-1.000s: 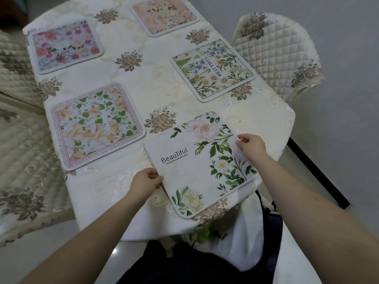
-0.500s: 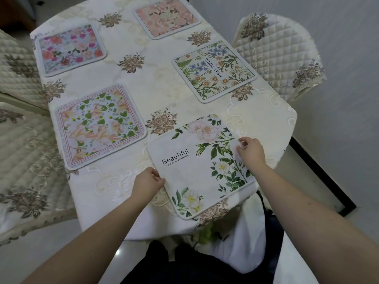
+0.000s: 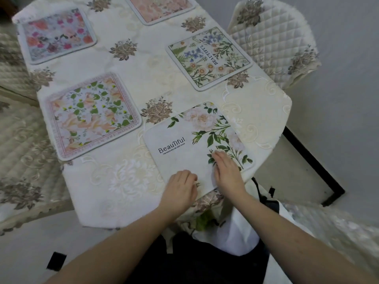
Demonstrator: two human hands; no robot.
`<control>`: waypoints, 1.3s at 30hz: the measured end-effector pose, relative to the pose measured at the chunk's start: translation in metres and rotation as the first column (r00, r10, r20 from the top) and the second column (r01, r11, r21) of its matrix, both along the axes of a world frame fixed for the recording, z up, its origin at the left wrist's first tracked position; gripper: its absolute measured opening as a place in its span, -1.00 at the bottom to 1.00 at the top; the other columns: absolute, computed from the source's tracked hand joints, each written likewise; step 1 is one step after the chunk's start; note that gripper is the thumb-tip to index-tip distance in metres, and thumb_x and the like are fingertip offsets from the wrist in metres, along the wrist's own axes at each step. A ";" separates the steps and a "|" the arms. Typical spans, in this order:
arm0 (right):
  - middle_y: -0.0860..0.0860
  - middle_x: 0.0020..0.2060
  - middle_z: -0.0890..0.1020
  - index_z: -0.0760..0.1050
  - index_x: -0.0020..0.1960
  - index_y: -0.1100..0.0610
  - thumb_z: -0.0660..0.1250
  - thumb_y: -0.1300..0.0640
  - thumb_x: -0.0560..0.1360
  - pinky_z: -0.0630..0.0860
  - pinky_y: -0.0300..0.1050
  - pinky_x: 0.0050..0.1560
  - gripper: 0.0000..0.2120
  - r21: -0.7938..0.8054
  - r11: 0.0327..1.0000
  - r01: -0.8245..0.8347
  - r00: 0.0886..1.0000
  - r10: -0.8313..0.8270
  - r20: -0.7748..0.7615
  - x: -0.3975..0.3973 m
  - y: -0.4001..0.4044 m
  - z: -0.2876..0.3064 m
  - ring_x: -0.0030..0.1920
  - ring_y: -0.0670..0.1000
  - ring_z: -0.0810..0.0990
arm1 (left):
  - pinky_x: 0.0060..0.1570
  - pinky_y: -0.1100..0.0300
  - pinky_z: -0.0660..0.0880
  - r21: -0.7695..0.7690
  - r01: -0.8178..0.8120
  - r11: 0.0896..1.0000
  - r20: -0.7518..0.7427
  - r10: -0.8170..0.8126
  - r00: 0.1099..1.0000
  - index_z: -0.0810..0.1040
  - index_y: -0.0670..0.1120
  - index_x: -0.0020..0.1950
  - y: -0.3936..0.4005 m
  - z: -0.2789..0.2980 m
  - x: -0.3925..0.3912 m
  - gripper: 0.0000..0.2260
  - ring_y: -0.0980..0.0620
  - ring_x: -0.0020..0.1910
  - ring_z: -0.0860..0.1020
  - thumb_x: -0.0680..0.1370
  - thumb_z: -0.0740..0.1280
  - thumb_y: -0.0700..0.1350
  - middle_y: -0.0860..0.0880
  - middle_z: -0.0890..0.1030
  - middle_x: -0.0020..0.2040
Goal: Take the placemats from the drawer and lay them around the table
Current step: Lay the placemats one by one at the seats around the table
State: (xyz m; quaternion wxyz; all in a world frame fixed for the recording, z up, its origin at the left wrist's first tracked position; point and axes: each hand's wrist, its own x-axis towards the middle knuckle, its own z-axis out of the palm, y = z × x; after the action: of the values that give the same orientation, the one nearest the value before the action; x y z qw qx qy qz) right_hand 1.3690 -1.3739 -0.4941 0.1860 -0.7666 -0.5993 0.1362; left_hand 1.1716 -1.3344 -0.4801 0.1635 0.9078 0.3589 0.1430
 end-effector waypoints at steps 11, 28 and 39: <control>0.04 0.54 0.26 0.23 0.55 0.12 0.00 -0.03 0.65 0.13 0.00 0.52 -0.49 -0.175 0.977 -0.119 0.975 0.148 0.167 -0.008 -0.024 -0.011 0.54 0.02 0.20 | 0.50 -0.04 0.10 -0.045 0.170 0.984 -0.254 -0.176 0.951 0.23 -0.15 0.58 -0.015 -0.029 0.011 -0.47 -0.05 0.56 0.22 0.66 0.03 0.06 -0.10 0.24 0.58; 0.13 0.53 0.26 0.21 0.54 0.22 -0.18 -0.06 0.57 0.02 0.02 0.52 -0.36 -0.215 0.961 0.172 0.964 -0.120 0.235 0.061 -0.011 0.005 0.54 0.10 0.21 | 0.52 0.08 0.10 -0.069 0.061 0.996 -0.365 -0.082 0.927 0.14 -0.05 0.62 0.047 -0.020 -0.052 -0.41 0.01 0.57 0.14 0.65 -0.01 0.22 -0.04 0.12 0.61; 0.02 0.59 0.08 0.06 0.60 0.11 -0.05 0.00 0.66 -0.07 -0.05 0.56 -0.47 -0.145 0.975 -0.167 0.977 0.183 0.107 -0.040 0.056 0.001 0.58 -0.01 0.01 | 0.41 -0.01 0.33 0.001 -0.060 0.998 -0.196 0.059 0.979 0.43 -0.22 0.44 0.085 -0.016 -0.031 -0.52 -0.16 0.41 0.44 0.61 0.09 0.00 -0.19 0.45 0.44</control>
State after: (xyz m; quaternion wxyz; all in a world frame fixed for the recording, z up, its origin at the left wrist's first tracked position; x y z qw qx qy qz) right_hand 1.3286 -1.3183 -0.4930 0.0845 -0.7284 -0.6640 0.1462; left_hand 1.1401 -1.2491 -0.4957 0.1254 0.9059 0.4005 0.0569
